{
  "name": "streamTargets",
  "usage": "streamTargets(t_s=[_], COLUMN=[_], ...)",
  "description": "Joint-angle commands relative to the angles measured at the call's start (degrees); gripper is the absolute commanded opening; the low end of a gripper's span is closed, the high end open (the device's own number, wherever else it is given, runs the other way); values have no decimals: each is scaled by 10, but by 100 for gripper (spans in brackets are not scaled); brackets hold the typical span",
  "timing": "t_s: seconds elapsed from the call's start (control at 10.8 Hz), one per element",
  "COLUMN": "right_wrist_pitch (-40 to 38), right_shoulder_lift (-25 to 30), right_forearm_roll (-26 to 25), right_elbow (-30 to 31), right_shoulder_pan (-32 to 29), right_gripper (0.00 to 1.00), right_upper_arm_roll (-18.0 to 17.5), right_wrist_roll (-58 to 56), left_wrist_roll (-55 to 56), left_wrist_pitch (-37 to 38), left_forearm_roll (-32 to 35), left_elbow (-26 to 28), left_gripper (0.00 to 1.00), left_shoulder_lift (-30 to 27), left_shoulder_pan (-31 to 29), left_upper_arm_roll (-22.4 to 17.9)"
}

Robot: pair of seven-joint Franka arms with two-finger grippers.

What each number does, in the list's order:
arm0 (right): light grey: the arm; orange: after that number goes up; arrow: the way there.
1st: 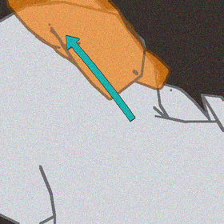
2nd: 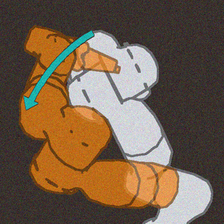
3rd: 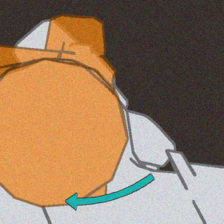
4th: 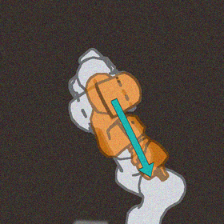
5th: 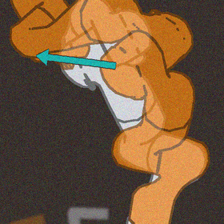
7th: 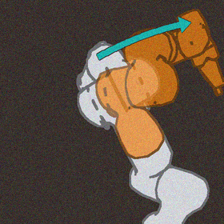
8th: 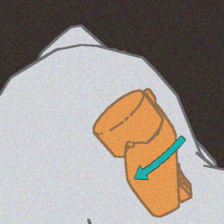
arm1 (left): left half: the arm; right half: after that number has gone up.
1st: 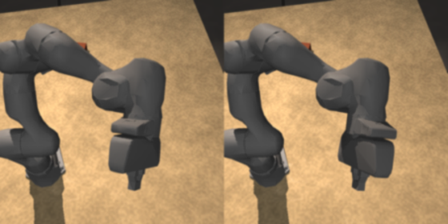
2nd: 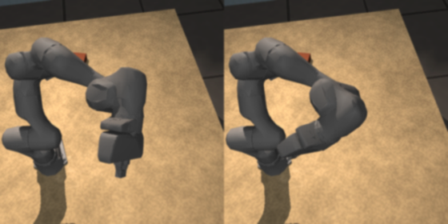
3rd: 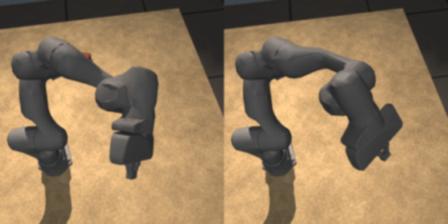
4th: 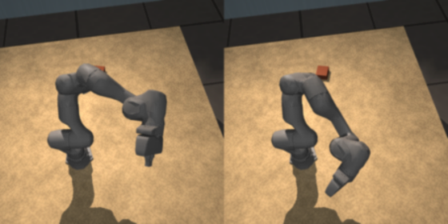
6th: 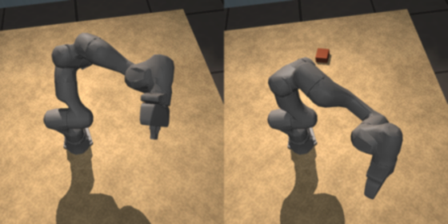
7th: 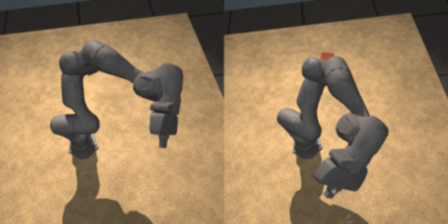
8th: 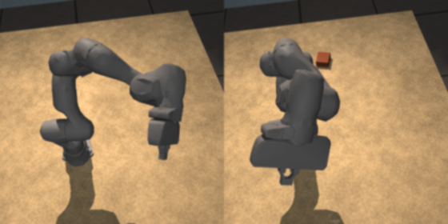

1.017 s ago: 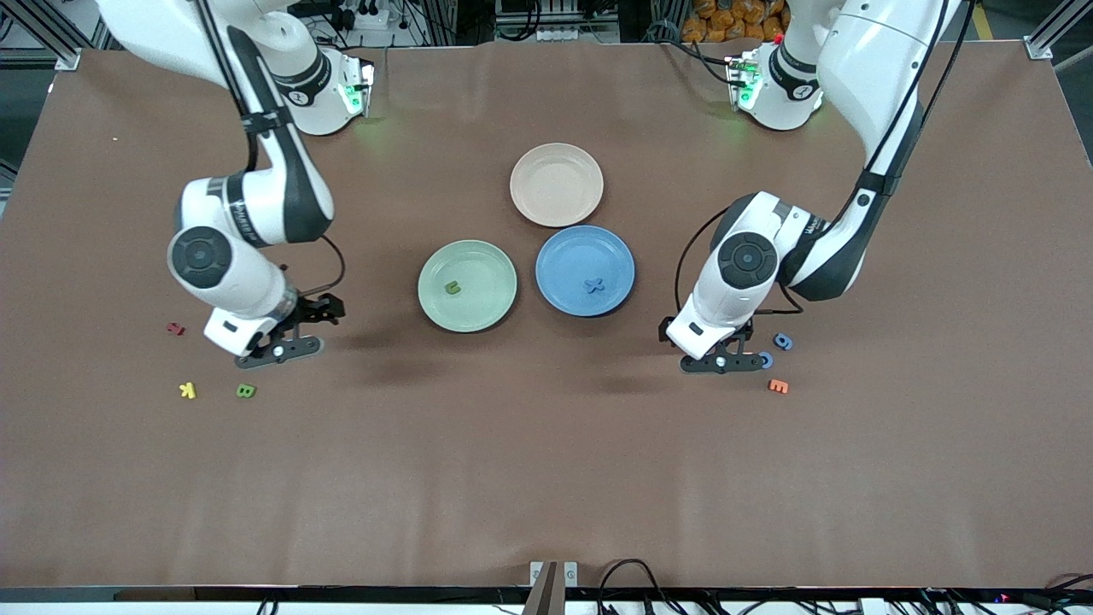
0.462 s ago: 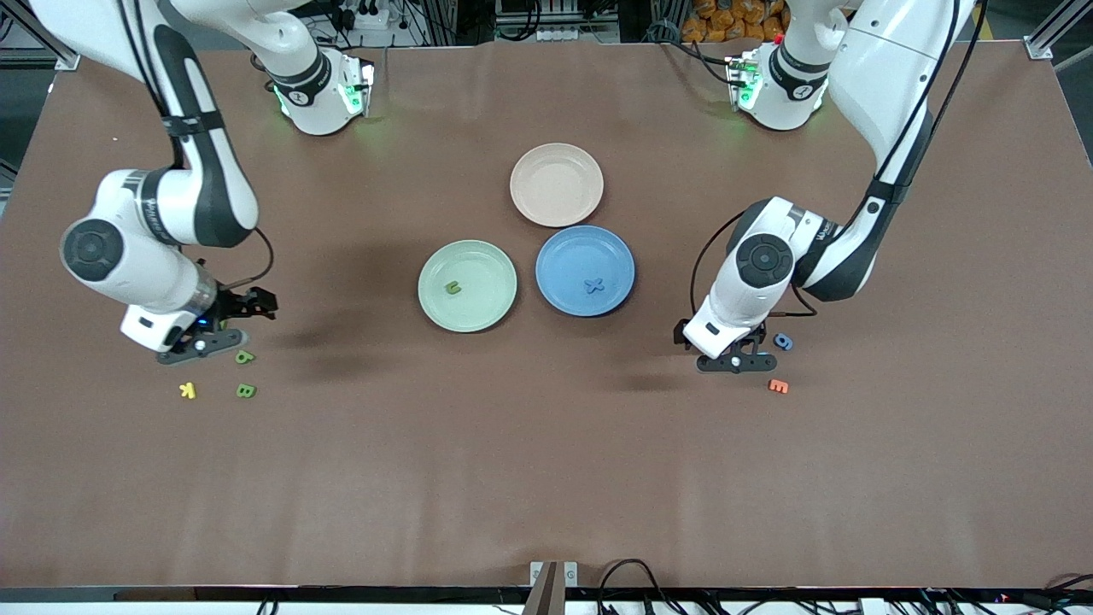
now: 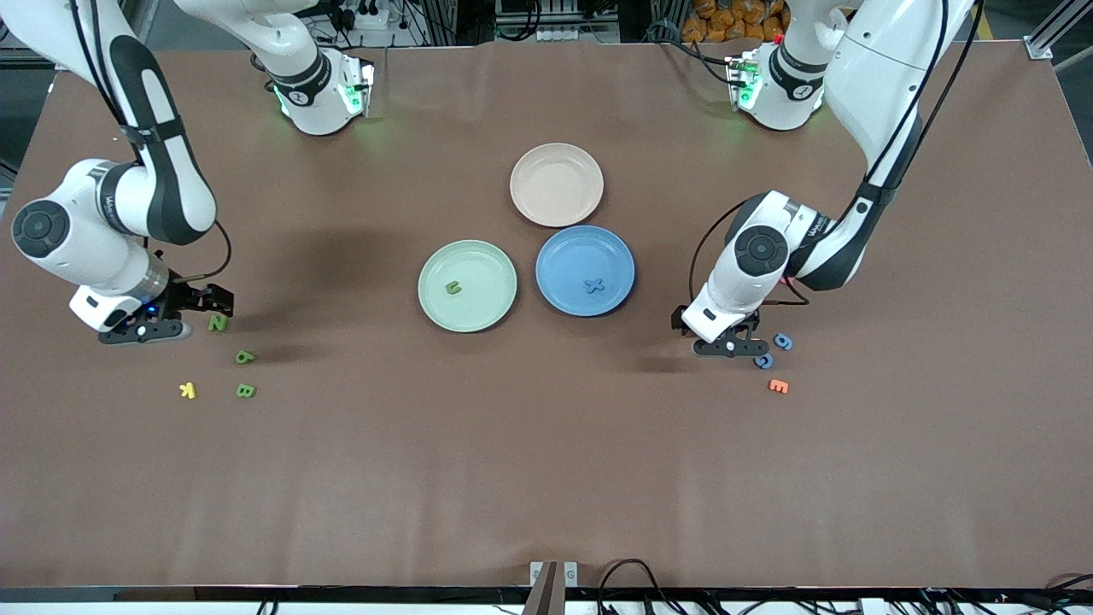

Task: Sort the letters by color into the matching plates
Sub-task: 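Reach the left gripper to the blue m while the right gripper reaches green N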

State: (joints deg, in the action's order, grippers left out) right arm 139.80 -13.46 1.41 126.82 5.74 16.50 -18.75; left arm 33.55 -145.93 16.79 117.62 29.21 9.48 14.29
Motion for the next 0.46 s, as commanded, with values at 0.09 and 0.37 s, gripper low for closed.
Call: streamTargets(t_s=[0.09,0.37], right_wrist_pitch=[60,86], right_shoulder_lift=[-9,-40], right_forearm_roll=[7,22], right_elbow=[35,34], right_shoulder_pan=[-56,-71], right_gripper=[100,100], right_upper_arm_roll=[-12,-22], right_wrist_roll=[-4,-1], left_wrist_roll=[-32,-32], left_wrist_pitch=[-53,-65], left_forearm_roll=[15,13], left_elbow=[54,55], left_gripper=[100,100], left_shoulder_lift=[-26,-19], left_shoulder_pan=[-39,-41], left_upper_arm_roll=[7,8])
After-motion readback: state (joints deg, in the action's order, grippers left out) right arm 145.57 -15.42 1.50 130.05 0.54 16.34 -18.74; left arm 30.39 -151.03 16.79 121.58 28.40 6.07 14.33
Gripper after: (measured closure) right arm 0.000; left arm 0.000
